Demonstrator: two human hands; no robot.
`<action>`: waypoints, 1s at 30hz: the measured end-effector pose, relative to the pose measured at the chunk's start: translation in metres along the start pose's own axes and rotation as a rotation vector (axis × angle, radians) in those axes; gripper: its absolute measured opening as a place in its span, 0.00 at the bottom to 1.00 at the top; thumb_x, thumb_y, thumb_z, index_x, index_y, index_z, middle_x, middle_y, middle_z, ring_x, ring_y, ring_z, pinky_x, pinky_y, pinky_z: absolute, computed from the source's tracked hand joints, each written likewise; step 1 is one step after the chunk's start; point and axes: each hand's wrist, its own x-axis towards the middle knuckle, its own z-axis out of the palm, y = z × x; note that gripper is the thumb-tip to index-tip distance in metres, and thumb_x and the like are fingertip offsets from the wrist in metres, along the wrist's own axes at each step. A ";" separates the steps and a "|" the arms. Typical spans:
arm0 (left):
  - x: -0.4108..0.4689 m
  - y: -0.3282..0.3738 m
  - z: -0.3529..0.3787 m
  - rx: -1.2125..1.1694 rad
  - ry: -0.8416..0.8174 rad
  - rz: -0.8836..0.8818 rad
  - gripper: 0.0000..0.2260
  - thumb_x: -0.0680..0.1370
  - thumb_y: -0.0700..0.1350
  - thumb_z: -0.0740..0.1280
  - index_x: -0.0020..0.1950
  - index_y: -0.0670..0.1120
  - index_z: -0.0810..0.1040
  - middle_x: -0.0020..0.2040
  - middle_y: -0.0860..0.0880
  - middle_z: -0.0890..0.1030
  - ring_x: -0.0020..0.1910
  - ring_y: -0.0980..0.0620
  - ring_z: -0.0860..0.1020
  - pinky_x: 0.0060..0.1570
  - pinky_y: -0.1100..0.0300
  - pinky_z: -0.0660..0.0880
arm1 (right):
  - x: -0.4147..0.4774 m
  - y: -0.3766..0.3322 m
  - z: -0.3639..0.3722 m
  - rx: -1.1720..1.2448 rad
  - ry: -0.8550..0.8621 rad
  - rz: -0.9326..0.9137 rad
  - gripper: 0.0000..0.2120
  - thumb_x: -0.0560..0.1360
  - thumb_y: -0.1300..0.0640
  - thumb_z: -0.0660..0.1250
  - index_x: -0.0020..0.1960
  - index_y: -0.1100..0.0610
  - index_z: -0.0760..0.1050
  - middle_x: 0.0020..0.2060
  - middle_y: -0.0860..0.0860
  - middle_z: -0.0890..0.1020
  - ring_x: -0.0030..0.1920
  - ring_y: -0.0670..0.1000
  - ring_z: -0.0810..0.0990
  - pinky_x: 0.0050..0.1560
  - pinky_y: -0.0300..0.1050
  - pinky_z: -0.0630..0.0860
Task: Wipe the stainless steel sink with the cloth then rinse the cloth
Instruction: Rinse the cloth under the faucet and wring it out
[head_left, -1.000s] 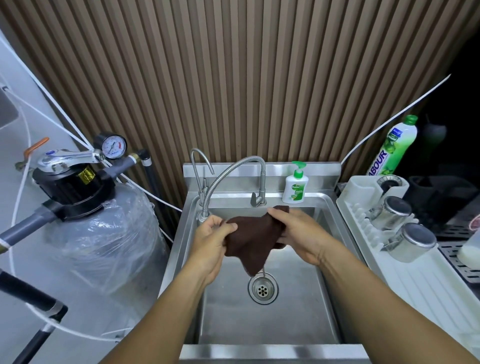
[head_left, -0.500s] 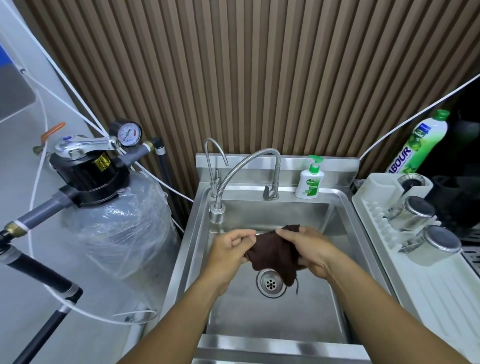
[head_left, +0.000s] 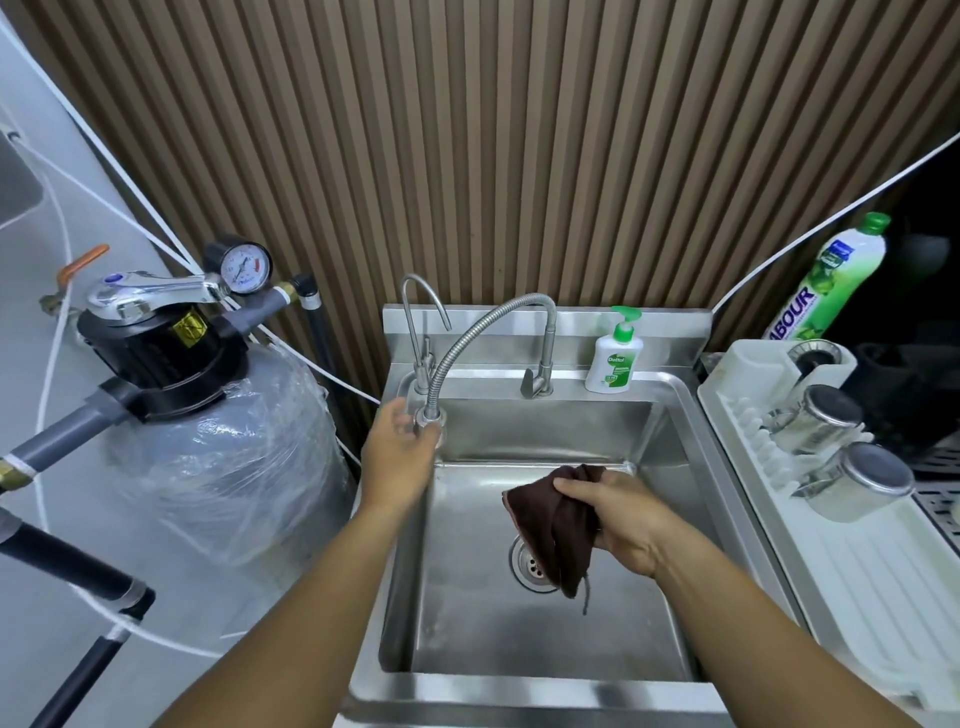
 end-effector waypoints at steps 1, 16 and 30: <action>0.009 -0.001 0.001 0.045 -0.059 0.019 0.14 0.76 0.47 0.73 0.59 0.54 0.76 0.50 0.58 0.80 0.48 0.61 0.79 0.45 0.70 0.73 | 0.000 0.002 -0.001 -0.003 0.012 0.001 0.04 0.80 0.60 0.69 0.55 0.58 0.79 0.41 0.54 0.87 0.41 0.50 0.85 0.38 0.44 0.79; -0.025 -0.017 0.068 0.426 -0.284 0.327 0.13 0.76 0.57 0.69 0.38 0.50 0.74 0.38 0.51 0.76 0.39 0.50 0.75 0.40 0.52 0.74 | 0.019 0.055 -0.038 0.013 0.102 0.187 0.10 0.82 0.60 0.65 0.61 0.61 0.78 0.49 0.59 0.87 0.49 0.55 0.85 0.43 0.48 0.81; -0.002 -0.012 0.111 -0.010 -0.274 -0.055 0.07 0.78 0.47 0.64 0.44 0.53 0.81 0.37 0.47 0.84 0.37 0.48 0.83 0.50 0.46 0.81 | 0.054 0.068 -0.042 0.258 0.102 0.326 0.13 0.83 0.60 0.62 0.66 0.60 0.76 0.54 0.59 0.86 0.50 0.54 0.84 0.44 0.49 0.80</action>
